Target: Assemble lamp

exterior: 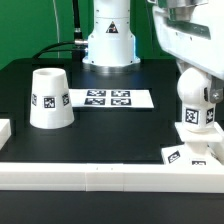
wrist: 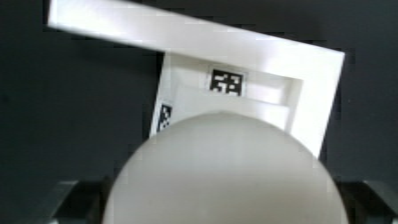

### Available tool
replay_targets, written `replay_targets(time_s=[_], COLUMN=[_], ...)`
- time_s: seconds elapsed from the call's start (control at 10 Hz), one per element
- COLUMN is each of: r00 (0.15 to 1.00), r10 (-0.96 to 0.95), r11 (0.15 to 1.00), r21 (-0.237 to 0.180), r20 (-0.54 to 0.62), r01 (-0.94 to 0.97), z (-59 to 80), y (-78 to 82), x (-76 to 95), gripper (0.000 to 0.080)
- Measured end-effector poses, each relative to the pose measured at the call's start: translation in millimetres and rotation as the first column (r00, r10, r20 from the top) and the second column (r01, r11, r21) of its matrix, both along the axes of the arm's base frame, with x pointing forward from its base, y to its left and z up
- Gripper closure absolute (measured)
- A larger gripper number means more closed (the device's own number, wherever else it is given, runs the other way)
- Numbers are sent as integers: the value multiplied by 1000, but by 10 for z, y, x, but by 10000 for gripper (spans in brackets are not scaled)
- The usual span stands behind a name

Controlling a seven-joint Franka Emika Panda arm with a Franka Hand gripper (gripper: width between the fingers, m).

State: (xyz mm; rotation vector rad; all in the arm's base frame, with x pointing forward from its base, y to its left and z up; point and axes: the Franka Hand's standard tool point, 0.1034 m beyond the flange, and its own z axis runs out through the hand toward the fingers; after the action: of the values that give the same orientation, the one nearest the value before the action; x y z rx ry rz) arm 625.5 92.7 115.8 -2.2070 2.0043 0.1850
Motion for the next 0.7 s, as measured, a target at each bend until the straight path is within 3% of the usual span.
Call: replay_targets(time_s=[0.2, 0.3, 0.4, 0.7], r00=[997, 996, 995, 1000], r10=[-78, -86, -98, 2], r11=[997, 996, 995, 1000], r21=[4, 6, 10, 9], r20=[-14, -16, -19, 7], r01=[78, 87, 98, -2], z=[16, 16, 17, 21], y=[61, 85, 100, 105], x=[14, 12, 12, 13], gripper=[222, 163, 163, 103])
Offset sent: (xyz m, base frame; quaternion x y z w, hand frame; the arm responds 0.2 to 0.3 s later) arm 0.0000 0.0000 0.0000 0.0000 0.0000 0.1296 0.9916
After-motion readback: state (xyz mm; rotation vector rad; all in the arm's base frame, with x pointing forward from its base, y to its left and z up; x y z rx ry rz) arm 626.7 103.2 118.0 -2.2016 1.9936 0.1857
